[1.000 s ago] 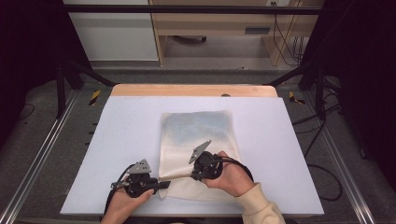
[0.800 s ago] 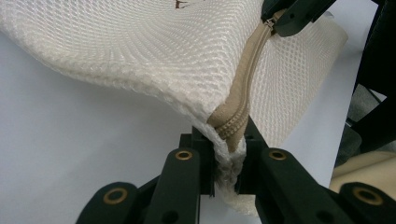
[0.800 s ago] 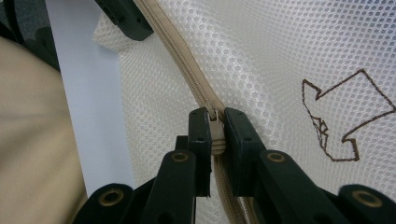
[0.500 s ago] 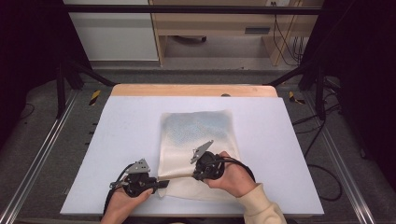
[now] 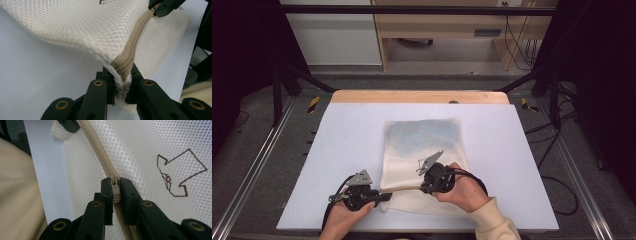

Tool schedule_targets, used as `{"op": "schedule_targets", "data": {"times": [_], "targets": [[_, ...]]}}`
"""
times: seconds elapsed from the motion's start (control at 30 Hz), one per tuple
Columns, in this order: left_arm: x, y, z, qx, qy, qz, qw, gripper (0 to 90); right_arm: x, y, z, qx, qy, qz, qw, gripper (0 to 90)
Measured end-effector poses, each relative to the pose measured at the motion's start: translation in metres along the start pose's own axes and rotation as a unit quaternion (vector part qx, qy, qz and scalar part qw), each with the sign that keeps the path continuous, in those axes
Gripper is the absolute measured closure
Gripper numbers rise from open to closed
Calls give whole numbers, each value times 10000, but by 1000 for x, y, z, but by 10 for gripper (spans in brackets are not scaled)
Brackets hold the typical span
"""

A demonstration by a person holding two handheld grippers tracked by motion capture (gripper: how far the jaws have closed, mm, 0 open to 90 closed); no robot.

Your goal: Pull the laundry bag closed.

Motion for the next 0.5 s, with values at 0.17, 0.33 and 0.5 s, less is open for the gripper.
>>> {"op": "schedule_targets", "data": {"times": [0.17, 0.33, 0.5], "targets": [[0, -1, -1, -31, 1, -10, 10000, 815, 3, -1, 2, 0, 2, -11, 10000, 819], [0, -2, -1, -47, 5, -3, 10000, 815, 4, -3, 2, 32, -3, 0, 10000, 819], [0, -2, -2, -87, 24, -30, 10000, 815, 5, -4, 3, 54, 42, 0, 10000, 819]]}}
Point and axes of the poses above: each handheld gripper's, and its own axes: y roughly forward along the jaws, x roughly out of its underside, z roughly to its right, the point moved 3 cm from there along y, roughly forward along the jaws, and after that the axes turned 9 degrees about y, right-handed, at the moved point
